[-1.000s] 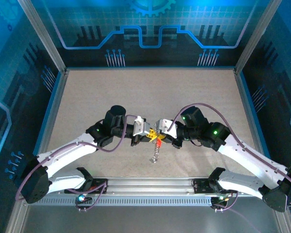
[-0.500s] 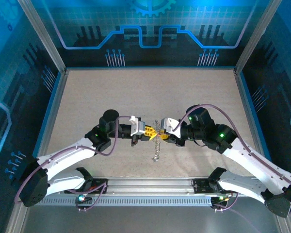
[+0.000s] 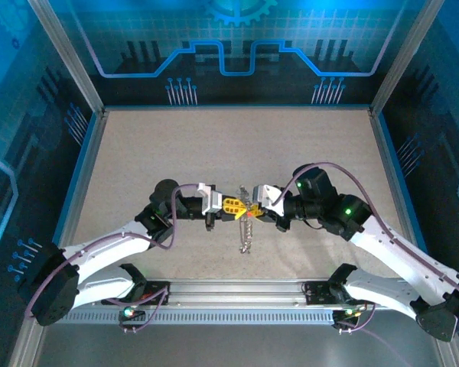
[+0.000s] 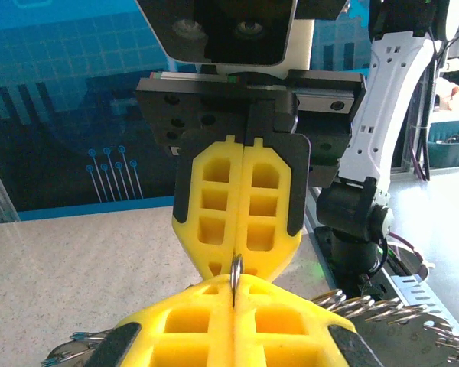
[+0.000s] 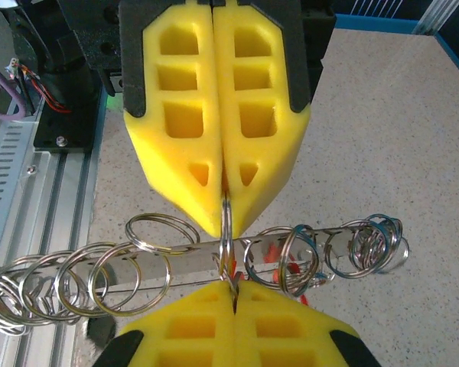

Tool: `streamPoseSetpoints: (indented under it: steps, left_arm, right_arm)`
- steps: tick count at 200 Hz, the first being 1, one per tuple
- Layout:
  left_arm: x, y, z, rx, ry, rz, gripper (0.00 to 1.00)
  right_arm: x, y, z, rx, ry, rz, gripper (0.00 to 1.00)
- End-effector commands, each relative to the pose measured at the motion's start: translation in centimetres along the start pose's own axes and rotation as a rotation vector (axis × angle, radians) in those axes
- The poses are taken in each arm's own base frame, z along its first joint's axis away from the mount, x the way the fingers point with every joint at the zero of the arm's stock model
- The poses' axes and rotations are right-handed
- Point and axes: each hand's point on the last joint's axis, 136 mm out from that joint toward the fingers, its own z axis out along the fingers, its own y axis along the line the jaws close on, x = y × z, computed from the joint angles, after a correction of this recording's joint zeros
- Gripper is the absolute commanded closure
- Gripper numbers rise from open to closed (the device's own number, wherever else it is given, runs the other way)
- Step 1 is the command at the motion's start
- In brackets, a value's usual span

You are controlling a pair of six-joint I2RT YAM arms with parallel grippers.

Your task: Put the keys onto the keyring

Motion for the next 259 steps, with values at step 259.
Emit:
streamPoseSetpoints:
  steps: [259]
  left_arm:
    - [-1.3, 0.4, 0.1, 0.001, -0.114, -0.025, 1.0]
  right_arm:
    - [-1.3, 0.3, -1.2, 0.029, -0.183, 0.024, 0.79]
